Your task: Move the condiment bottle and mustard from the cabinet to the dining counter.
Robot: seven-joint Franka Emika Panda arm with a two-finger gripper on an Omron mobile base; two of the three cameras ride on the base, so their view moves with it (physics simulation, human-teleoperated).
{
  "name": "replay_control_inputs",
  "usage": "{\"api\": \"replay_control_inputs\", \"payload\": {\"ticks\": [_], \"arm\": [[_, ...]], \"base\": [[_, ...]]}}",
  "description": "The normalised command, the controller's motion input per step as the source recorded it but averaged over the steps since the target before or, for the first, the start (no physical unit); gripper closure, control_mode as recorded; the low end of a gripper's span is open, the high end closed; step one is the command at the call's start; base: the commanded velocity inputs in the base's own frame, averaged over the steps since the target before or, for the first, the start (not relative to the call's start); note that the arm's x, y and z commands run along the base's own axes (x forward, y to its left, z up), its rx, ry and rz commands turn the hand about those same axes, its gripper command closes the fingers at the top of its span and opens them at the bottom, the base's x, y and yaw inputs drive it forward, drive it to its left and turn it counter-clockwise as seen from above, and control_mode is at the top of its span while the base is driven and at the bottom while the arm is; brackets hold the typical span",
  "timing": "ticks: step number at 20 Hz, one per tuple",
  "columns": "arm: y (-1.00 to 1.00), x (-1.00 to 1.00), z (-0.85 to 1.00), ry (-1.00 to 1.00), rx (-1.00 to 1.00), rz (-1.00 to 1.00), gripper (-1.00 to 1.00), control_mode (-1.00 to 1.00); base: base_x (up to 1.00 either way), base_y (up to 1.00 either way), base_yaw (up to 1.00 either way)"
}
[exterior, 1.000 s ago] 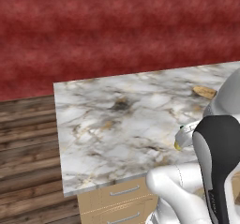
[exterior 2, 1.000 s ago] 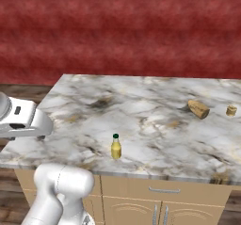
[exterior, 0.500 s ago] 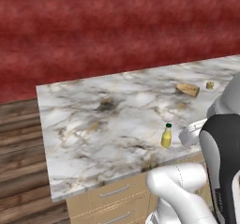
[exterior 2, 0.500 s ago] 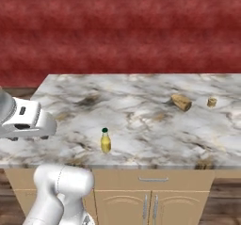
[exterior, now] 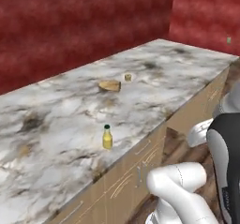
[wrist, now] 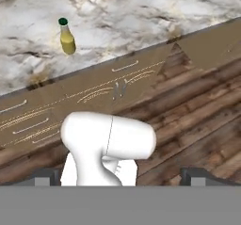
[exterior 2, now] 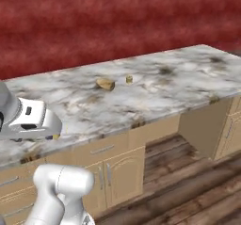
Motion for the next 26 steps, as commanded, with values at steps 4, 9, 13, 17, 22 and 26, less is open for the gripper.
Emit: {"api": "replay_control_inputs", "payload": {"ticks": [4, 9, 13, 17, 22, 26], "arm": [[0.00, 0.00, 0.00, 0.00, 0.00, 0.00, -1.00, 1.00], [0.00, 0.00, 0.00, 0.00, 0.00, 0.00, -1.00, 1.00], [0.00, 0.00, 0.00, 0.00, 0.00, 0.00, -1.00, 1.00], [0.00, 0.00, 0.00, 0.00, 0.00, 0.00, -1.00, 1.00], [0.00, 0.00, 0.00, 0.00, 0.00, 0.00, -1.00, 1.00], [0.00, 0.00, 0.00, 0.00, 0.00, 0.00, -1.00, 1.00]], "base": [[-0.06, -0.28, -0.88], [0.00, -0.35, -0.89], [0.00, -0.32, -0.87], [0.00, -0.28, -0.87], [0.00, -0.29, -0.86], [0.01, -0.69, -0.75]]}}
